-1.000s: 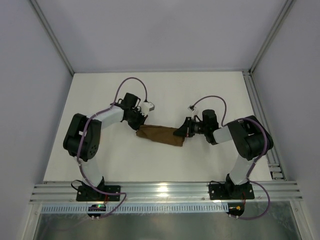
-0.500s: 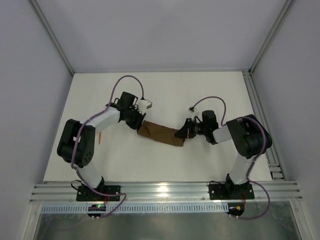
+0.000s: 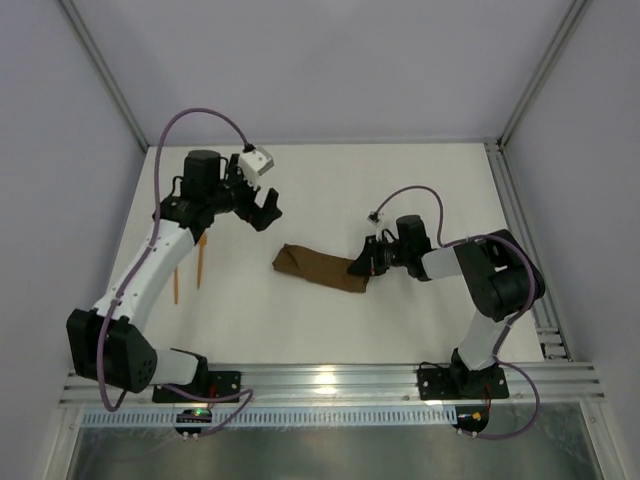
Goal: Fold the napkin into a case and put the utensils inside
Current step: Fold the 2/3-rectangle-folded napkin at the center of the board.
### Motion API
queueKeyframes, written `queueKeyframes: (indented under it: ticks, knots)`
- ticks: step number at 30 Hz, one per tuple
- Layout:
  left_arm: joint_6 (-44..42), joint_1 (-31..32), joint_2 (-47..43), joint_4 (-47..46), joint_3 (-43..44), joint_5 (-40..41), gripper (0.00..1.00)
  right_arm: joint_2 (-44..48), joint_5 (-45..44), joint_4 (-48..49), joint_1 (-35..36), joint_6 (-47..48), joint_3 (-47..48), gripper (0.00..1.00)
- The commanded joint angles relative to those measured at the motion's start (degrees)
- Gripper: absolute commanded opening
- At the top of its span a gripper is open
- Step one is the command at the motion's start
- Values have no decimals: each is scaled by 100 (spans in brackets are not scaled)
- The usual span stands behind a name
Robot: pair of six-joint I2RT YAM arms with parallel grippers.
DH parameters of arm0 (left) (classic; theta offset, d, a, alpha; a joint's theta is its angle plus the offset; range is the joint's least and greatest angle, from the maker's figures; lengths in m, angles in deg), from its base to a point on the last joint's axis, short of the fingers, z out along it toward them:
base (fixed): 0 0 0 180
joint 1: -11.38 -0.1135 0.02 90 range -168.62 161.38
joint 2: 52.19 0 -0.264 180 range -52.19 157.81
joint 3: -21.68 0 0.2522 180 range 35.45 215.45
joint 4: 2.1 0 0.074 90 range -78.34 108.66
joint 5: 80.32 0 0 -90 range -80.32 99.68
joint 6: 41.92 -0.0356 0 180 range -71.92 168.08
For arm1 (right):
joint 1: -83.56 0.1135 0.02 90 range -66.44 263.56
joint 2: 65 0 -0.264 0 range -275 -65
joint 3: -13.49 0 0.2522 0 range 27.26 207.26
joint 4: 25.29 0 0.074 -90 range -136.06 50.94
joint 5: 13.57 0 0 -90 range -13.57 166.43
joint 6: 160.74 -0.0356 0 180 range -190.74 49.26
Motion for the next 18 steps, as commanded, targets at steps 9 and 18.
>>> queueKeyframes:
  ticks: [9, 18]
  knots:
    - [-212, -85, 692, 1435, 1923, -1385, 99, 415, -349, -800, 393, 1183, 348, 3]
    - [1263, -190, 180, 422, 1283, -1571, 99, 555, -604, -1222, 613, 1613, 559, 3]
